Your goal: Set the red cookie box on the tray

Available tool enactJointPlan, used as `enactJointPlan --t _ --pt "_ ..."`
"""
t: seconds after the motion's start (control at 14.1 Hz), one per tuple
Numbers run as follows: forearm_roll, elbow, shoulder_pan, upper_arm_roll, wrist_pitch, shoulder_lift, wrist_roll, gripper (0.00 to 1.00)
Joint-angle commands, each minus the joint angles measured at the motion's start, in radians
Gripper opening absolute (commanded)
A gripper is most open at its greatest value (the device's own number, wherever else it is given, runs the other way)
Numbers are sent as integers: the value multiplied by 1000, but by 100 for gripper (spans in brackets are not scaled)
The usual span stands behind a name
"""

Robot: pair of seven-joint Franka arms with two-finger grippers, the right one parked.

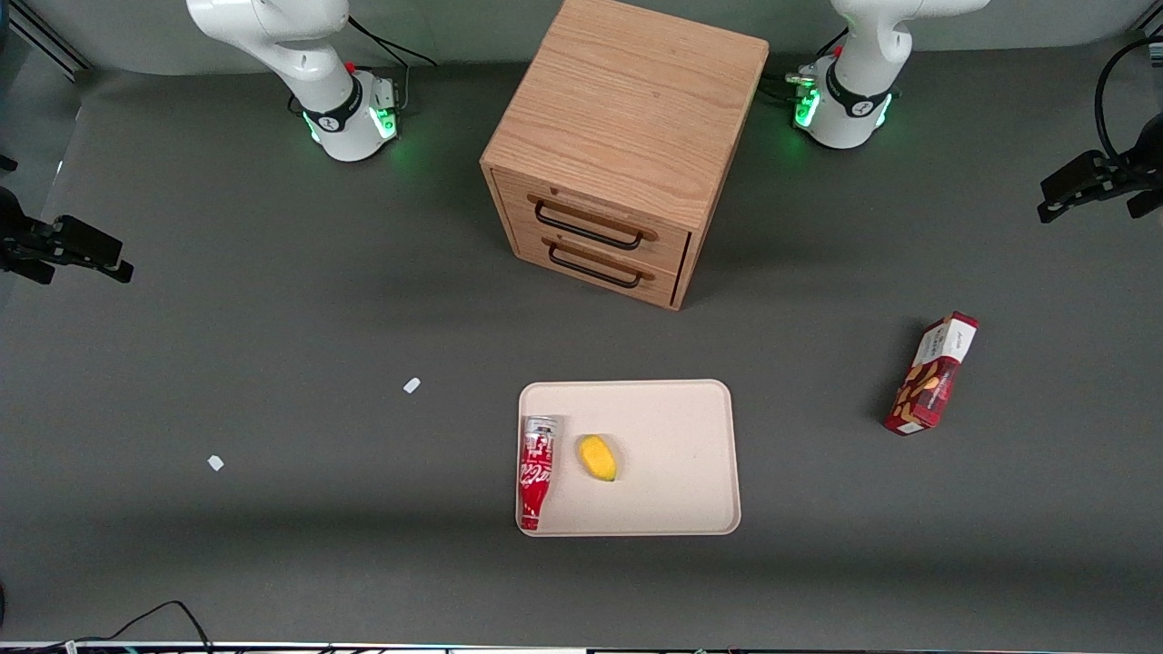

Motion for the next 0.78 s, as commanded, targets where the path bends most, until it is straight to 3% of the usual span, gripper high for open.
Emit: enactJointPlan --t 0.0,0.35,0.71 --pt "18 -9 10 -15 8 -3 -3 100" --pt "16 -10 10 -17 47 30 19 100" --pt "21 -23 10 -15 90 117 203 100"
